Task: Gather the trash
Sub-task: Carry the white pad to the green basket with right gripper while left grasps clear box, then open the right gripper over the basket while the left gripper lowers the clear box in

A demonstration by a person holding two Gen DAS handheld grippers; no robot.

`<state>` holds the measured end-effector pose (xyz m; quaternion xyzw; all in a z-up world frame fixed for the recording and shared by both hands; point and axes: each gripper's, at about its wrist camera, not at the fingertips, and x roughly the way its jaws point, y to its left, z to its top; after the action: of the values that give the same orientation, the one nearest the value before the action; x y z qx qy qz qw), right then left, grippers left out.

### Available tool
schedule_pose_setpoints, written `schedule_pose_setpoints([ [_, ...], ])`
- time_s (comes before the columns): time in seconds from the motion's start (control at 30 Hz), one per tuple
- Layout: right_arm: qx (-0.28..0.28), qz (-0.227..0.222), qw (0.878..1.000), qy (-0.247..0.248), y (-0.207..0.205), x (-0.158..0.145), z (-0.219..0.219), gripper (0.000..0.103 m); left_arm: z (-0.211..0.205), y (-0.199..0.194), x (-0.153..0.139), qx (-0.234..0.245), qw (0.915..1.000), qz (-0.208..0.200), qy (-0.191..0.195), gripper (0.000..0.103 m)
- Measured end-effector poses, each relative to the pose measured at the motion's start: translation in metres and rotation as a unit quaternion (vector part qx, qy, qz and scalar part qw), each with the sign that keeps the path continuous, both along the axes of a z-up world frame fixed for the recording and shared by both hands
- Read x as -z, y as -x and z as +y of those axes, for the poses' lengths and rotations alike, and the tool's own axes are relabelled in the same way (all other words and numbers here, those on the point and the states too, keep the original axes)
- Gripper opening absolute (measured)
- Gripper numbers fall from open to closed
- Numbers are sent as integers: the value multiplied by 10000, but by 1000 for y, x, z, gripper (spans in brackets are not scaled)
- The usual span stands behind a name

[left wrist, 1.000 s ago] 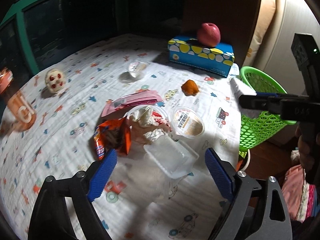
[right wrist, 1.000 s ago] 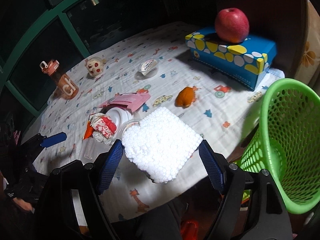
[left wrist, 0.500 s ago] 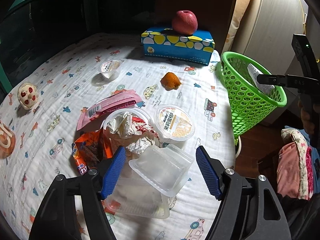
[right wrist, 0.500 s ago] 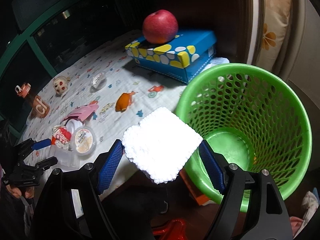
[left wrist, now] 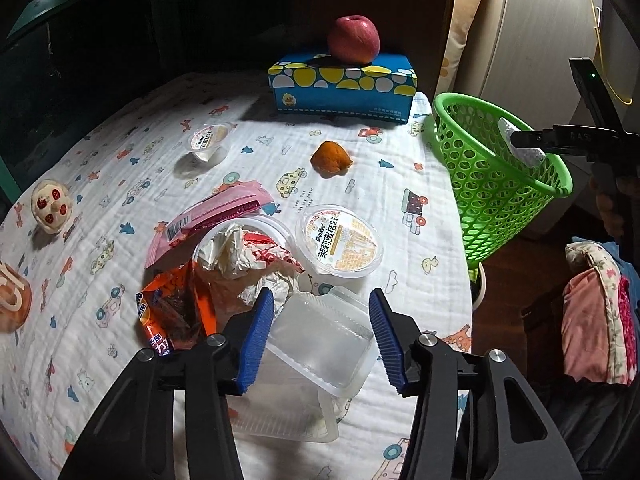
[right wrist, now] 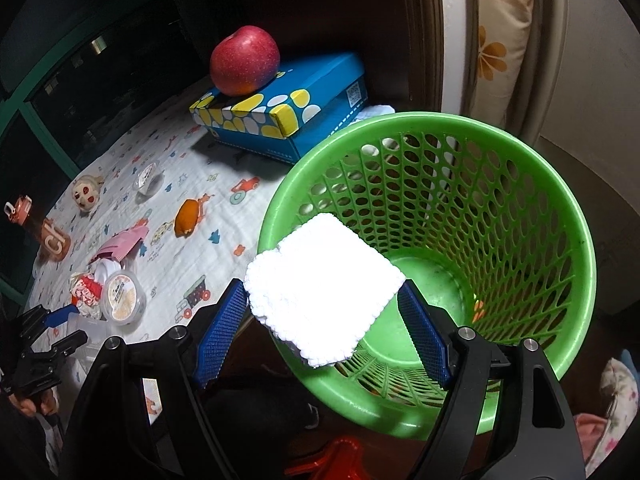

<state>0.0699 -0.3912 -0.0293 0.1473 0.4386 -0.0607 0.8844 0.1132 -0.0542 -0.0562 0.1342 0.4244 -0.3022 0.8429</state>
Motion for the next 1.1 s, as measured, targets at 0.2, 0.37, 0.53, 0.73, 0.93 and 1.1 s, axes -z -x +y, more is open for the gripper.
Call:
schedule_pose_setpoints([
  [0.2,47,32,10000,-26,1,3,-3,77,-3,8,-2,195,9997,-67,-114,50],
  [0.37,57,40,10000,-18,1,3,-4,77,-3,8,0,308,9993,22,-231,61],
  [0.53,88,68,9999,0,1,4,-6,77,-4,8,6,451,9981,28,-413,56],
  [0.73,170,100,9998,-3,3,6,-13,77,-5,15,1,445,9985,-77,-317,51],
  [0.93,268,96,9996,45,6,6,-22,78,-4,24,-17,359,9993,-67,18,50],
  [1.1,301,76,9995,45,10,7,-29,78,-12,26,-38,312,9988,-49,363,50],
])
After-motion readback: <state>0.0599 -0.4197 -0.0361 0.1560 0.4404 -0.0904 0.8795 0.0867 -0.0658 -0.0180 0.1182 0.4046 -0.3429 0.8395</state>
